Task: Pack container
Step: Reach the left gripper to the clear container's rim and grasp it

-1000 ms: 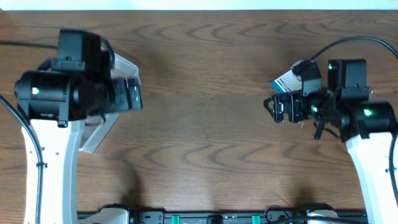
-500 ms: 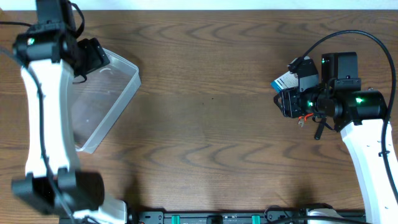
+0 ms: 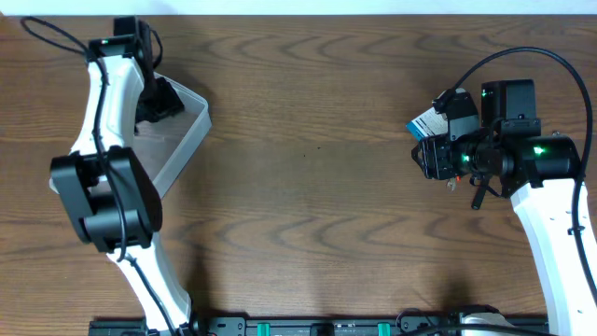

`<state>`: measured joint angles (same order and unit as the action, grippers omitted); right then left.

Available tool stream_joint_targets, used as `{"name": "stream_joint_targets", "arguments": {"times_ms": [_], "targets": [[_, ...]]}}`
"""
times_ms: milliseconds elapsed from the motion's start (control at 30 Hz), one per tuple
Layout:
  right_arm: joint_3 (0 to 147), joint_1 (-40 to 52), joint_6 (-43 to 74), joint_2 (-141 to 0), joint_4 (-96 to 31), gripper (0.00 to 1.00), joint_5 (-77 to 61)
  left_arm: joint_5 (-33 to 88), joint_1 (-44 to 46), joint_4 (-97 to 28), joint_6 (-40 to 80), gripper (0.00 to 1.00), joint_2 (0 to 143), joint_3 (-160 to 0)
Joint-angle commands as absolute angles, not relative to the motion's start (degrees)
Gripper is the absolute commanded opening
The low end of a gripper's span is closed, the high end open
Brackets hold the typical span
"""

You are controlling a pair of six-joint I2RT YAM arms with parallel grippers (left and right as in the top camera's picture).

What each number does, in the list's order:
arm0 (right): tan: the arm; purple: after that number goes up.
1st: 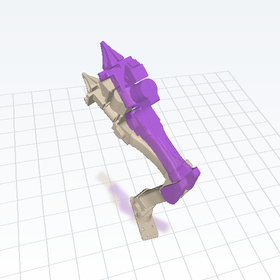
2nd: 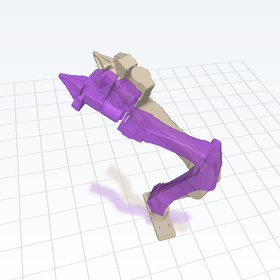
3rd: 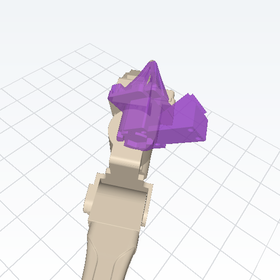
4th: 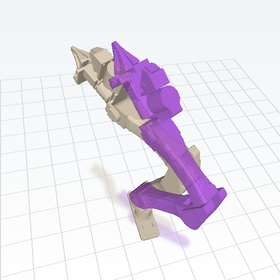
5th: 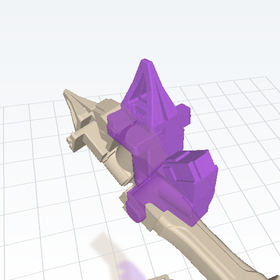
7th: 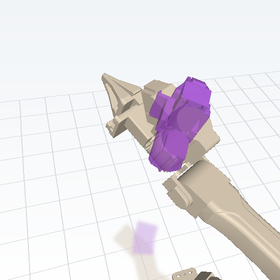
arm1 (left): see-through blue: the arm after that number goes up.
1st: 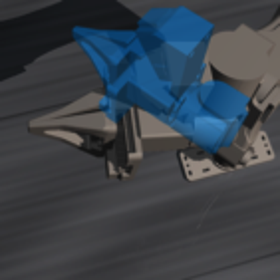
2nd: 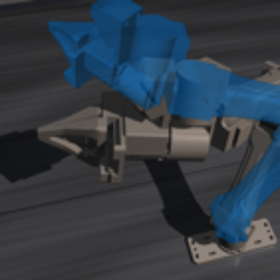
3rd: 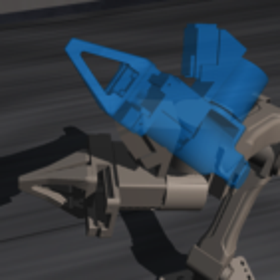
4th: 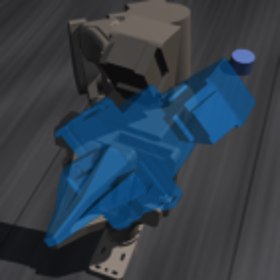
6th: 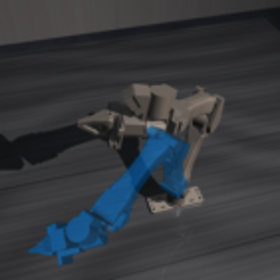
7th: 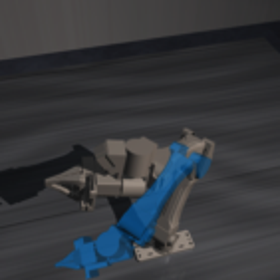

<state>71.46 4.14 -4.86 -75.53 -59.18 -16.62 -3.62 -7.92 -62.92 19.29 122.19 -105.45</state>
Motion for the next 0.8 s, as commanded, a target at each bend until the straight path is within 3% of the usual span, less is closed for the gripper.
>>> {"name": "stream_joint_targets", "arguments": {"times_ms": [0,133,300,767], "targets": [[72.2,4.5,-5.2,-75.7,-59.4,0.56,-16.3,5.0,-7.7,-62.8,19.6,0.68,123.7,-105.6],[72.2,4.5,-5.2,-75.7,-59.3,0.56,-16.3,12.9,-6.3,-62.0,18.4,0.67,124.6,-105.6],[72.2,4.5,-5.2,-75.7,-59.1,0.57,-16.3,14.6,-2.1,-61.9,15.4,0.67,124.6,-105.6],[72.2,4.5,-5.2,-75.7,-59.0,0.58,-16.3,16.5,18.2,-63.0,15.3,0.67,124.6,-105.6]]}}
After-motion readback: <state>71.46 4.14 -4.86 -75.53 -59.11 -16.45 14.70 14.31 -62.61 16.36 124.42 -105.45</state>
